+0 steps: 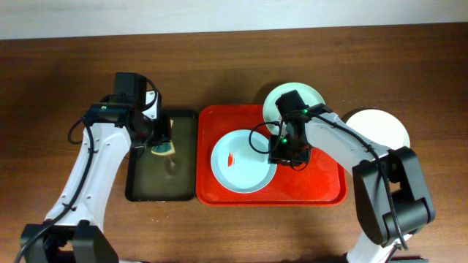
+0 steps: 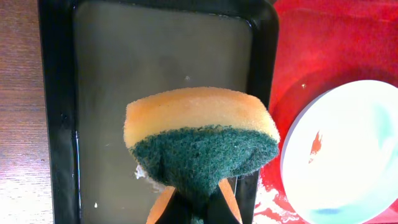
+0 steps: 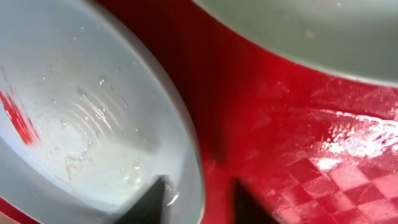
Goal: Clean dirty plates on tray and stack at the side
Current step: 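Lower the left gripper to the dark tray and grasp the sponge, then lift the sponge with the left gripper and carry it over the pale green plate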
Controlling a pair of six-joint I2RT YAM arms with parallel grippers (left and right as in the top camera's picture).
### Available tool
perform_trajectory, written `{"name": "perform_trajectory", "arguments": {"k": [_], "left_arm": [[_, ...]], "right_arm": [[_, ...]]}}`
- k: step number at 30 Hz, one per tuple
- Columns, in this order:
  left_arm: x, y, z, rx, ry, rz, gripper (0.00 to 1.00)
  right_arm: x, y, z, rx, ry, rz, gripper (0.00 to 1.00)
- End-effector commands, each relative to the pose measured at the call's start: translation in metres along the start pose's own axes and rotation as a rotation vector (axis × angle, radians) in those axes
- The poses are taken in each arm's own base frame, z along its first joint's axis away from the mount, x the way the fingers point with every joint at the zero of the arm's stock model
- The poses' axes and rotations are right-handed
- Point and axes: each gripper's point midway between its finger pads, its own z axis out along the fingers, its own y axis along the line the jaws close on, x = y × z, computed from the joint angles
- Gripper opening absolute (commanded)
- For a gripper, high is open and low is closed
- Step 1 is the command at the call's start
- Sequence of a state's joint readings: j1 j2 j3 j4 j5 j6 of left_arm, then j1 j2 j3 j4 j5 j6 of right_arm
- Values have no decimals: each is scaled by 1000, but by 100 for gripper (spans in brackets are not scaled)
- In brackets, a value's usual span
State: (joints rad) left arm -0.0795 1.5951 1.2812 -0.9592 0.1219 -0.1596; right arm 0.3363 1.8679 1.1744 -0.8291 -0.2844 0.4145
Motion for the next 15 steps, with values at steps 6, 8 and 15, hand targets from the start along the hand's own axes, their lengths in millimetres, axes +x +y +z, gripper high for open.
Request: {"name": "perform_trajectory", "arguments": {"k": [6, 8, 15], "left_arm": [[-6, -6, -10, 19, -32, 28, 0], [-6, -6, -10, 20, -34, 29, 0], [-8, -8, -8, -4, -46, 49, 0]], "right_arm": [[0, 1, -1, 2, -16, -9, 4], [-3, 3, -1, -3, -28, -13, 4], [-1, 7, 0, -3, -24, -28, 28]]}}
